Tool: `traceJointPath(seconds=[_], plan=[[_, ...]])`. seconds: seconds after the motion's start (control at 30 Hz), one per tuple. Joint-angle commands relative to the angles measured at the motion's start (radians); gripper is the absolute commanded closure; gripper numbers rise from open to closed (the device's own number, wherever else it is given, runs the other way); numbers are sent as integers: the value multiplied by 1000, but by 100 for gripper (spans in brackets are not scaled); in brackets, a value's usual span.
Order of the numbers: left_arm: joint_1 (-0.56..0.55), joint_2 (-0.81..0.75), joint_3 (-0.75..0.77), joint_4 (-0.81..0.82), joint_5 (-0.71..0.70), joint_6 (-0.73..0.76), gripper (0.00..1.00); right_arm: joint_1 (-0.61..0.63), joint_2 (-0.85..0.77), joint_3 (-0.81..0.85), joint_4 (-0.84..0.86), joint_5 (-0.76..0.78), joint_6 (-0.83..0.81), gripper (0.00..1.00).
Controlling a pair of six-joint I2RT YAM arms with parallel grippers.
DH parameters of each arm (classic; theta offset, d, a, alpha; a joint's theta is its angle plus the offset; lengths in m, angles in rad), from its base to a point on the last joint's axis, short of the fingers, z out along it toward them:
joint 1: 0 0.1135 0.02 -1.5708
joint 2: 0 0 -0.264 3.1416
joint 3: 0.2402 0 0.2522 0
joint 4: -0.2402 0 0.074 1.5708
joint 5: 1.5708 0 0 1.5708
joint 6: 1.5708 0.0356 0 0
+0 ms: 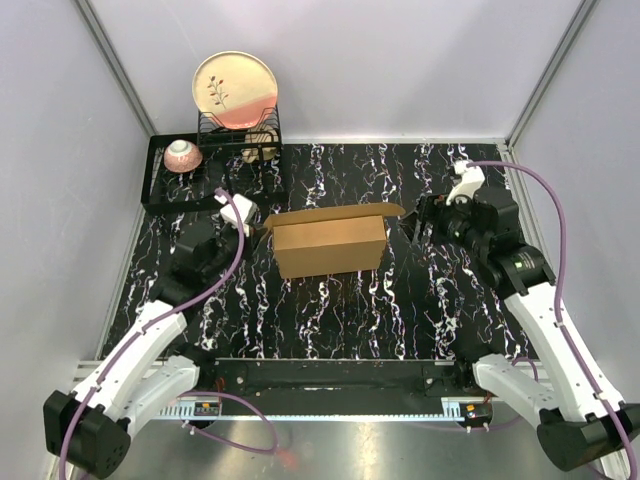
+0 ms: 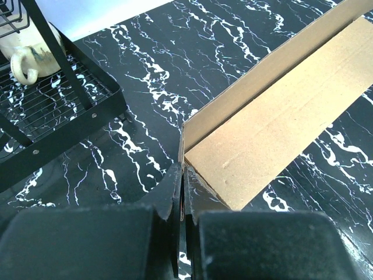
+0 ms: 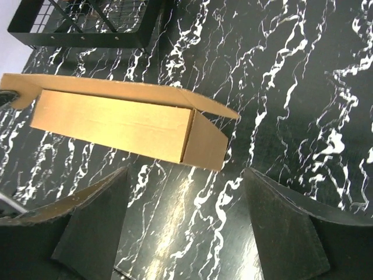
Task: Fold the paper box
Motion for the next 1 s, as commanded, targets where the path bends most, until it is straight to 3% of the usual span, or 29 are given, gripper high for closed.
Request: traceJointPath(seconds=[0.0,0.2,0.4,0.97], plan=[[-12,37,30,9,-29,10,100,3,69,12,107,-7,-145,15],[-18,49,41,6,-35,16,100,5,158,35,167,-59,-267,16],[-24,49,40,6,-37,11,100,3,187,7,313,-53,-258,21],[-44,27,35,-6,-63,31,100,-2,290,-39,368,-84,-330,31]])
